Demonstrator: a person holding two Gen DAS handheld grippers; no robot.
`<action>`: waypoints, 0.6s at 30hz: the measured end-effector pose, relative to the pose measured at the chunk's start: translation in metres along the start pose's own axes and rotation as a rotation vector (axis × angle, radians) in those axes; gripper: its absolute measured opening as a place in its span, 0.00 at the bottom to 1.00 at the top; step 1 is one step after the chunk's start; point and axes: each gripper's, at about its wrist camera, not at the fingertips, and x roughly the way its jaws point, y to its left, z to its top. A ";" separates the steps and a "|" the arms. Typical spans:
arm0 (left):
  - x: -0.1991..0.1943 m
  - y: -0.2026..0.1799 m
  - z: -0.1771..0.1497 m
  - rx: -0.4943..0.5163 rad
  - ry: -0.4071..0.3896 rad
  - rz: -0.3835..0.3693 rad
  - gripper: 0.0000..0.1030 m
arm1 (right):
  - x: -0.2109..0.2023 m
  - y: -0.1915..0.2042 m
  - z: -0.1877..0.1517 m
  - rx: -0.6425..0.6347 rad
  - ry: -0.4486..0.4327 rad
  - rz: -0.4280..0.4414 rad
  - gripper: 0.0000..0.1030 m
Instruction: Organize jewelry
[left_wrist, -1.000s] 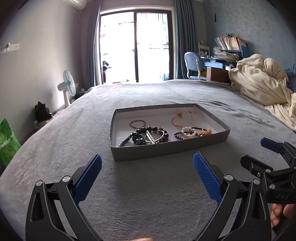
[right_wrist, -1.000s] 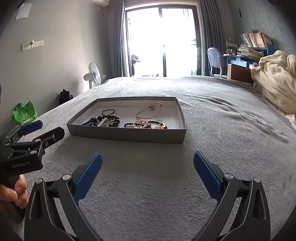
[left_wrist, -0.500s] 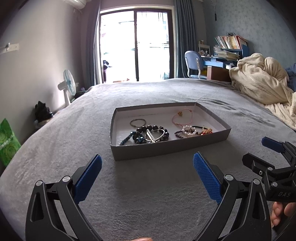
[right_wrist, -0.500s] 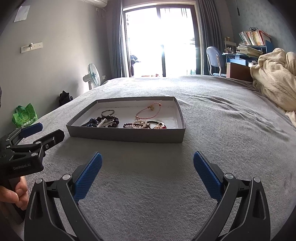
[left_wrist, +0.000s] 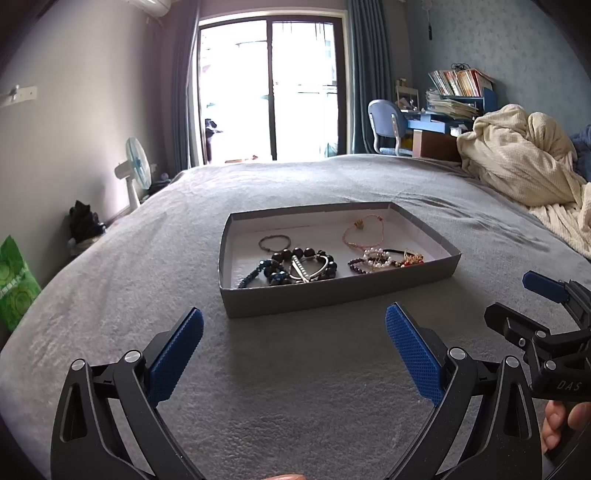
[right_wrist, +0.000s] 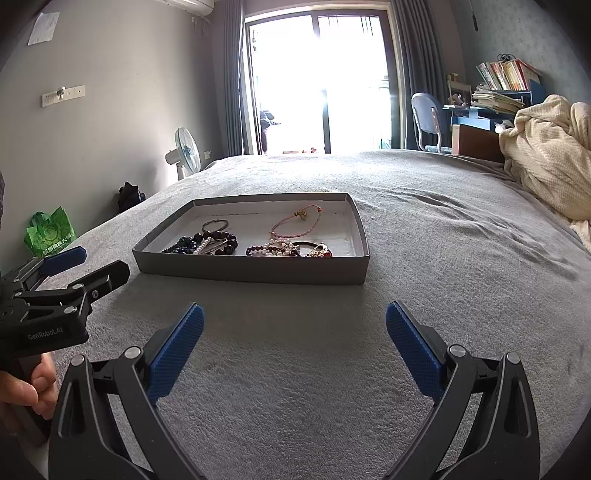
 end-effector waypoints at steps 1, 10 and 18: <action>0.000 0.000 0.000 0.000 0.001 0.000 0.95 | 0.000 0.000 0.000 0.001 0.000 0.000 0.95; 0.002 0.000 -0.001 -0.005 0.010 -0.013 0.95 | 0.000 0.000 0.000 0.002 0.001 0.001 0.95; 0.002 0.001 -0.001 -0.014 0.018 -0.020 0.95 | 0.000 0.000 -0.001 0.002 0.001 0.001 0.95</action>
